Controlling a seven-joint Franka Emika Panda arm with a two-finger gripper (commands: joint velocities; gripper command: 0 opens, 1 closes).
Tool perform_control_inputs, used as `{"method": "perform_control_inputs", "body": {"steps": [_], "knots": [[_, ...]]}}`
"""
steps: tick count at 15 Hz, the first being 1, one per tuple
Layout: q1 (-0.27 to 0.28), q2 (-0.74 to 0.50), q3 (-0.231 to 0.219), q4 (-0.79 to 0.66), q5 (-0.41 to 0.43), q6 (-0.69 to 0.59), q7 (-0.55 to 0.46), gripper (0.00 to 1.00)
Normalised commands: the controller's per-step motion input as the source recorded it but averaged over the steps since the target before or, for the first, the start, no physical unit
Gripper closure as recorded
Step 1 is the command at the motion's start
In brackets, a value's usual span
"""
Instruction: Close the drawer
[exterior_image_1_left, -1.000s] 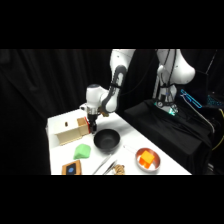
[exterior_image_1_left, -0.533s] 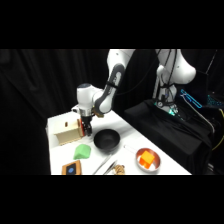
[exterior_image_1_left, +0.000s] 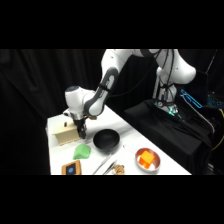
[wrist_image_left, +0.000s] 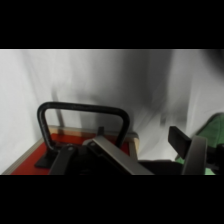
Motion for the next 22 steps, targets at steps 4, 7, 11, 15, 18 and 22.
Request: {"method": "perform_control_inputs", "body": {"steps": [4, 7, 11, 15, 18, 22], "knots": [[0.035, -0.03, -0.027, 0.23, -0.082, -0.24, 0.0, 0.0], [0.076, -0.45, -0.046, -0.28, -0.119, -0.21, 0.0, 0.0], [0.07, -0.63, -0.034, -0.42, -0.107, -0.3, -0.02, 0.0], [0.015, -0.55, 0.009, -0.25, -0.015, -0.45, -0.07, 0.0], [0.011, -0.41, 0.003, -0.11, 0.025, -0.42, -0.06, 0.0], [0.019, -0.31, -0.009, -0.05, 0.036, -0.32, -0.05, 0.0]]}}
